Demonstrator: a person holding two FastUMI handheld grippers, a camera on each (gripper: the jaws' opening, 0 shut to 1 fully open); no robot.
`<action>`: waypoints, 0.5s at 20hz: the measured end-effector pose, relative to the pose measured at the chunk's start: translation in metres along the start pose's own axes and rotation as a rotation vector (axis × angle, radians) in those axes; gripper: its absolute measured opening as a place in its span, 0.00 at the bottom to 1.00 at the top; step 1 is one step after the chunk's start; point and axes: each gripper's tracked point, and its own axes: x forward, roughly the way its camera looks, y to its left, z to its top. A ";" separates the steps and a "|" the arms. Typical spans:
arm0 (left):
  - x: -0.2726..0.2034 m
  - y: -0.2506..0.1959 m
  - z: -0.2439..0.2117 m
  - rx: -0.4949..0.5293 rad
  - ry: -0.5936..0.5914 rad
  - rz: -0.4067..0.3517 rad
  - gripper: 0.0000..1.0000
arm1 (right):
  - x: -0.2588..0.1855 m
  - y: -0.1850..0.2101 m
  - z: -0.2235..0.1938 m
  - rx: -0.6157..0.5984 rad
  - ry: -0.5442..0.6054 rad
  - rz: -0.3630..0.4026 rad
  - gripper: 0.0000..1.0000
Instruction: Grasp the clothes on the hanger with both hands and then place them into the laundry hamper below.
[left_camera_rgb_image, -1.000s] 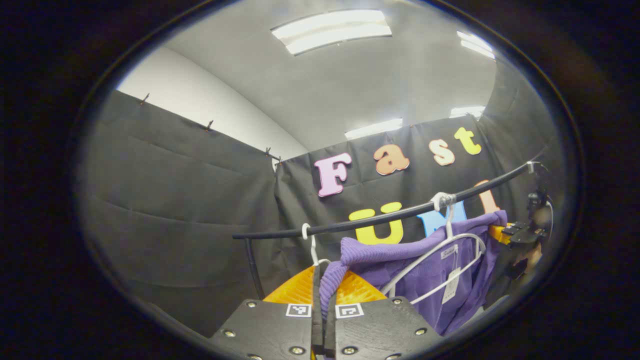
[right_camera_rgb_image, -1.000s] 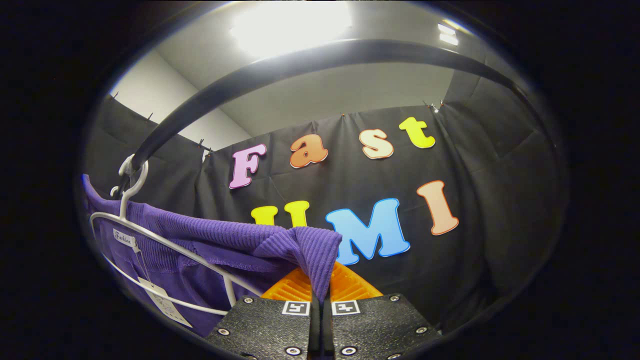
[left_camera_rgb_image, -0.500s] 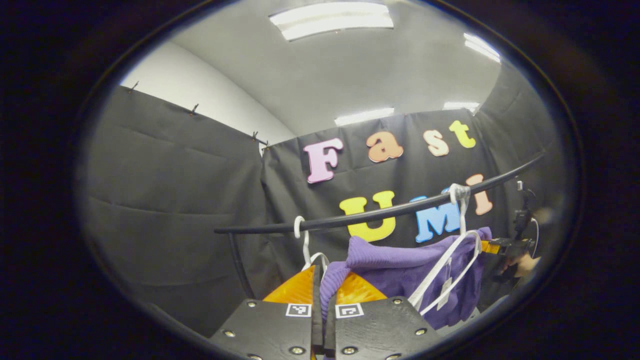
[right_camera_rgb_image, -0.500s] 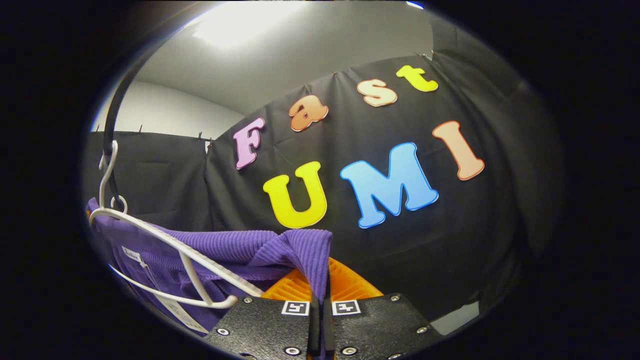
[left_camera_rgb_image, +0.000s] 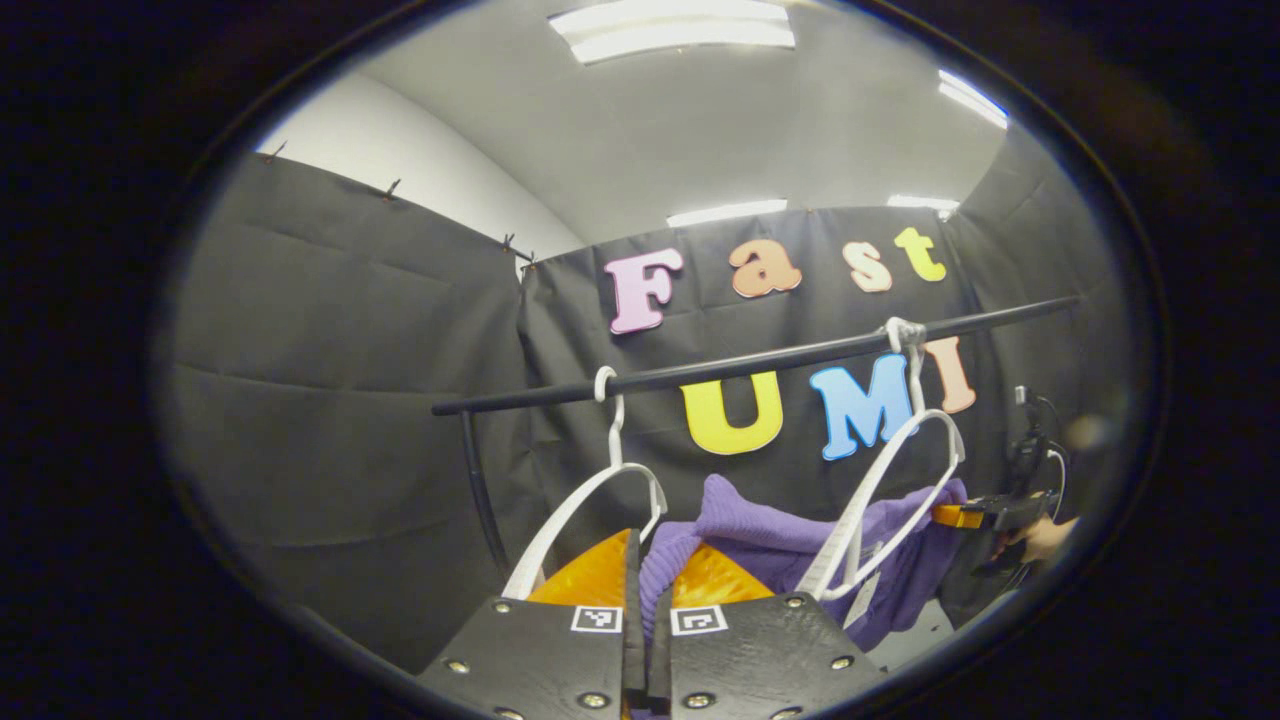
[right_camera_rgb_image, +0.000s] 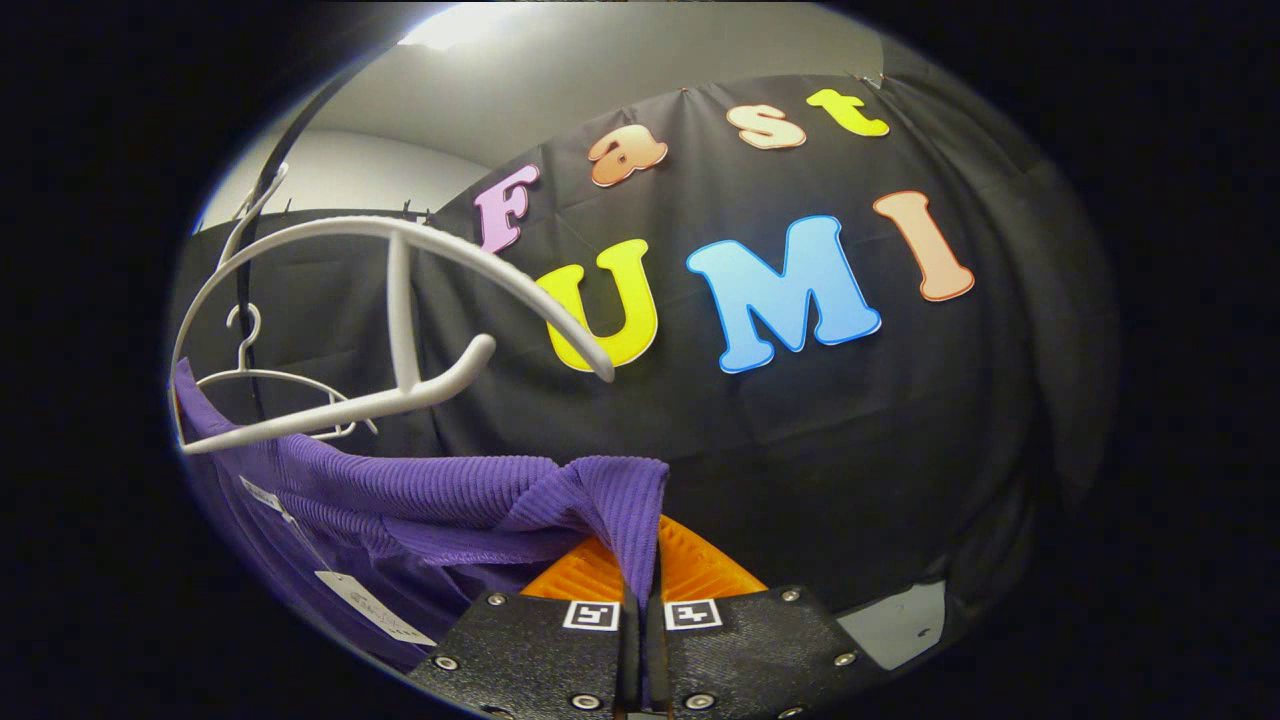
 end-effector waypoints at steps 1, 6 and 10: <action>-0.003 0.001 -0.003 -0.001 0.002 0.002 0.03 | -0.004 0.002 -0.004 -0.010 0.007 0.001 0.02; -0.027 0.003 -0.014 0.002 0.004 -0.006 0.02 | -0.026 0.014 -0.024 -0.023 0.036 -0.005 0.02; -0.051 0.002 -0.033 -0.013 0.032 -0.017 0.02 | -0.050 0.023 -0.038 -0.004 0.057 -0.007 0.02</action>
